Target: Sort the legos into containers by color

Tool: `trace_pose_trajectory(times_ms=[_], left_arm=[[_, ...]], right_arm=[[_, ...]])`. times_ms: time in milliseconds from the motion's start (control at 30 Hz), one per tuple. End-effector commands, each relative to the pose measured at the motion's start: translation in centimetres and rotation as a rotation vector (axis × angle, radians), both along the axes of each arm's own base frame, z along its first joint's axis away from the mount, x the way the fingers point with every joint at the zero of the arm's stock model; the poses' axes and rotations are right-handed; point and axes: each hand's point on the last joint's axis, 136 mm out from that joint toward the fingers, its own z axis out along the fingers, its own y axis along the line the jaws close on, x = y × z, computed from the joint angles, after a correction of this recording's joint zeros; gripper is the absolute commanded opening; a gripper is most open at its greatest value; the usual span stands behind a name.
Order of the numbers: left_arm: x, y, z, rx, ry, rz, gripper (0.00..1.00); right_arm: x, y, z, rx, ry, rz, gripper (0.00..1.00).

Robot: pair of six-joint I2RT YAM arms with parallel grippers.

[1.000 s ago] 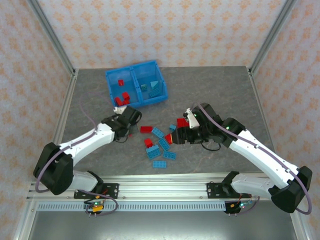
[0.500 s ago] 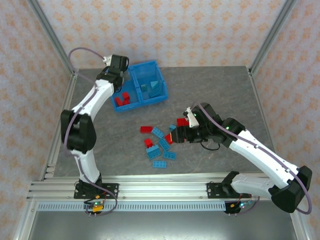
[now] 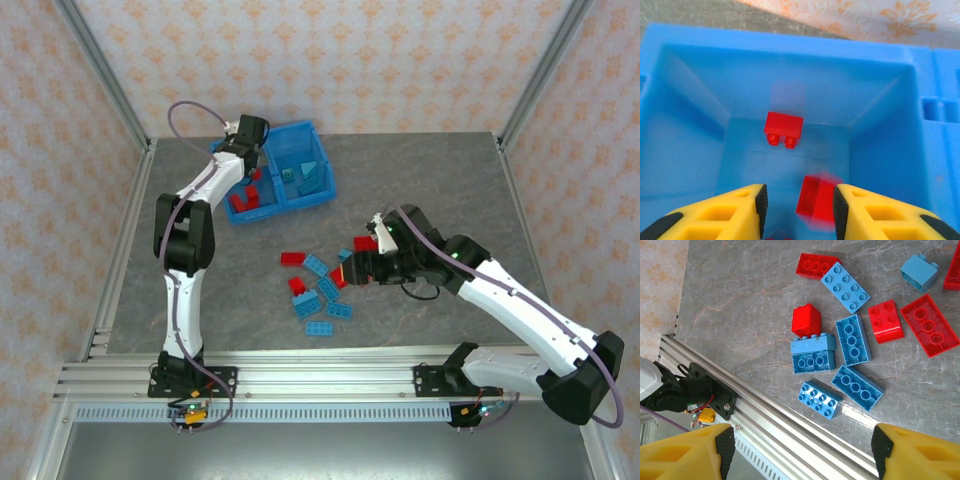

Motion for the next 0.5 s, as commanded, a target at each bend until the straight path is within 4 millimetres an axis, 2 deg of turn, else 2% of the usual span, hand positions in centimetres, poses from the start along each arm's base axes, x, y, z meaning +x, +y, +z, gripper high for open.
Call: trace_pose_trajectory(times_ms=[0, 67, 133, 233, 300, 367, 433, 467], left_arm=[[-1.8, -0.1, 8.1, -0.035, -0.131, -0.025, 0.44], [-3.5, -0.8, 10.4, -0.082, -0.172, -0.054, 0.44], [-6.1, -2.2, 13.6, -0.135, -0.225, -0.119, 0.44], [-11.3, -6.1, 17.4, -0.117, -0.283, -0.309, 0.44], [-16.0, -9.2, 19.3, -0.026, -0.298, -0.5, 0.45], [-20.6, -11.6, 19.8, 0.075, -0.292, -0.694, 0.46], [-25.2, -13.0, 19.0, 0.138, -0.262, -0.891, 0.49], [-27.9, -13.7, 18.2, 0.163, -0.24, -1.022, 0.54]], right_arm=[[0.7, 0.0, 0.7, -0.011, -0.034, -0.017, 0.74], [1.2, 0.0, 0.3, -0.034, -0.055, -0.01, 0.74], [2.1, -0.4, -0.6, -0.098, -0.097, -0.003, 0.74], [4.2, -1.1, -2.4, -0.26, -0.165, 0.032, 0.74], [5.5, -0.6, -3.3, -0.331, -0.206, 0.086, 0.74], [6.4, 0.5, -4.4, -0.366, -0.226, 0.154, 0.74], [7.2, 1.8, -5.5, -0.376, -0.236, 0.209, 0.74], [7.7, 2.5, -6.1, -0.378, -0.232, 0.23, 0.75]])
